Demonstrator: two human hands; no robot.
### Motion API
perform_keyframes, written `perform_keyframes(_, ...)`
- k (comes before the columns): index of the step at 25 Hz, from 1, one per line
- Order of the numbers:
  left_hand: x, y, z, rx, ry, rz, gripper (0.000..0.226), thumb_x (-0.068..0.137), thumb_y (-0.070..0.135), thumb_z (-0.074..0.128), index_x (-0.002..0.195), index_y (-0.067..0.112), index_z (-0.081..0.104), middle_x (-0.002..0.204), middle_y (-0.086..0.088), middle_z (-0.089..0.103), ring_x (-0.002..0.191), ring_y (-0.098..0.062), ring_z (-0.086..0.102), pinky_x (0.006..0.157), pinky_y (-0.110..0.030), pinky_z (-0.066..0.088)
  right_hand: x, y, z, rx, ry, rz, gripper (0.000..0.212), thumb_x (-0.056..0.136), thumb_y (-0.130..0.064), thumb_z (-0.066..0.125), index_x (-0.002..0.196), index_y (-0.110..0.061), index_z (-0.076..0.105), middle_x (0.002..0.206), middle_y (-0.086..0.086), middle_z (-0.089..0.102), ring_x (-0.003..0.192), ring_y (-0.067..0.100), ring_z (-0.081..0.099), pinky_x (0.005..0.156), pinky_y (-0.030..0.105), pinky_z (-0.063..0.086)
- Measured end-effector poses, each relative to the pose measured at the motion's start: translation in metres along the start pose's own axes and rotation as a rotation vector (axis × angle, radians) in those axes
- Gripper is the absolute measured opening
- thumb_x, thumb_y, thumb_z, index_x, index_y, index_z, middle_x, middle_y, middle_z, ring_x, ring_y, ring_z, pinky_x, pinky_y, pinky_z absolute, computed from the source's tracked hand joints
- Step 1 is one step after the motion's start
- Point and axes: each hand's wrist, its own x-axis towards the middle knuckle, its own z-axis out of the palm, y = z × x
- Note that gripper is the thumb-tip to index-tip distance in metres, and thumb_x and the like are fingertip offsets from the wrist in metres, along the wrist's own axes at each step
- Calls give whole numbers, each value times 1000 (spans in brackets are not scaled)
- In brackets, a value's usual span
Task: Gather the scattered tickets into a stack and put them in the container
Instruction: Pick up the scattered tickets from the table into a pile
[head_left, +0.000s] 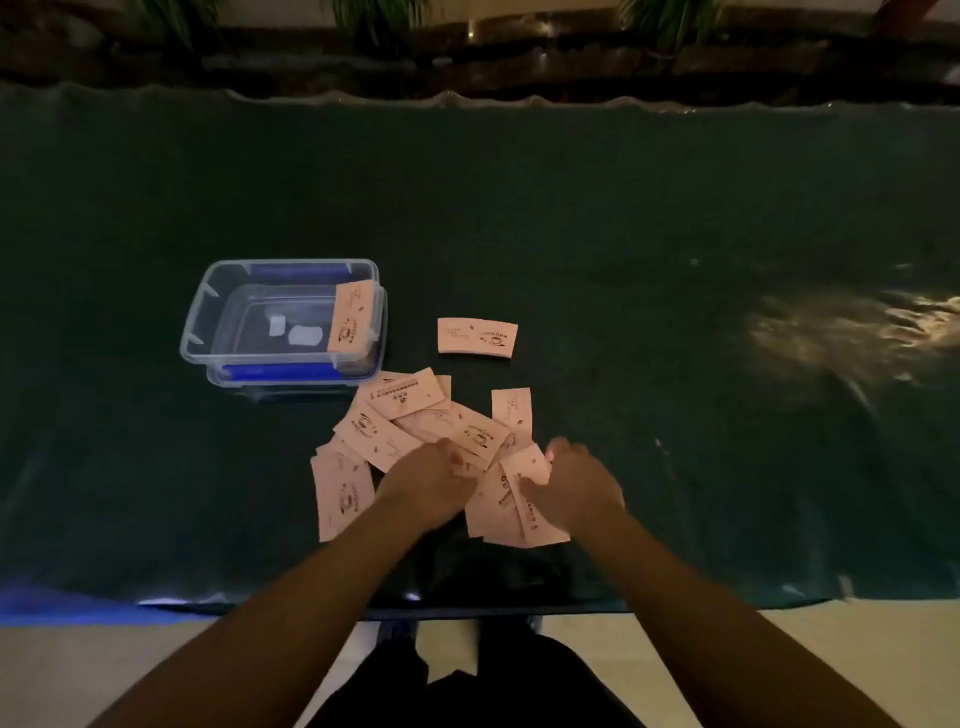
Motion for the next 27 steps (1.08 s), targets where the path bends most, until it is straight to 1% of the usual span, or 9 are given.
perform_keyframes(3,-3,17,22,16,30,-23,45,88,51,62,125,26,59,119,3,67,102,-16,63,89,-38,55,3,12,11,-107,-4,75,80,85,-77,63,136,-17,50,133,9,60,123,30,62,90,44,56)
perform_keyframes(5,-7,27,34,71,56,-47,60,84,63,63,129,24,55,120,2,63,104,-18,62,89,-39,55,2,16,17,-141,-20,51,85,81,-81,64,134,-16,50,133,10,60,122,30,62,90,44,56)
perform_keyframes(7,-9,31,43,144,73,-44,75,80,68,66,137,23,48,128,-2,58,112,-21,59,91,-40,55,5,18,16,-169,-12,-14,83,81,-78,66,134,-16,51,132,9,60,121,29,62,90,43,56)
perform_keyframes(10,-9,34,52,147,58,2,84,79,54,76,146,21,39,140,-4,52,123,-23,54,98,-41,53,8,21,10,-196,12,-93,70,85,-66,70,132,-17,51,130,8,60,118,27,61,88,40,55)
perform_keyframes(13,-5,31,55,106,41,53,84,80,42,78,149,19,36,144,-5,48,127,-22,50,105,-39,48,12,21,4,-224,14,-161,64,86,-56,74,131,-18,50,131,8,58,120,28,59,88,41,54)
perform_keyframes(18,4,28,47,158,53,224,76,87,36,71,151,17,35,149,-6,46,135,-25,43,117,-42,36,19,19,-5,-381,18,-310,67,90,-39,73,149,-23,46,146,6,51,132,29,51,103,47,50)
perform_keyframes(22,10,27,40,-21,20,258,63,91,27,67,147,15,40,146,-5,44,135,-24,43,115,-46,41,23,13,-3,-352,-46,-375,64,88,-20,76,146,-25,50,150,0,53,138,24,50,116,44,44)
perform_keyframes(24,10,24,38,-112,21,280,58,92,22,67,144,16,43,145,-4,44,134,-23,46,112,-45,45,23,12,-2,-331,-67,-376,65,88,-19,76,148,-26,50,149,-1,56,138,23,52,118,42,43)
perform_keyframes(27,7,15,35,-60,43,341,54,92,25,68,141,17,45,142,-2,46,129,-19,47,110,-42,46,20,14,0,-337,-58,-325,68,88,-28,77,150,-26,48,142,0,58,133,23,54,112,42,47)
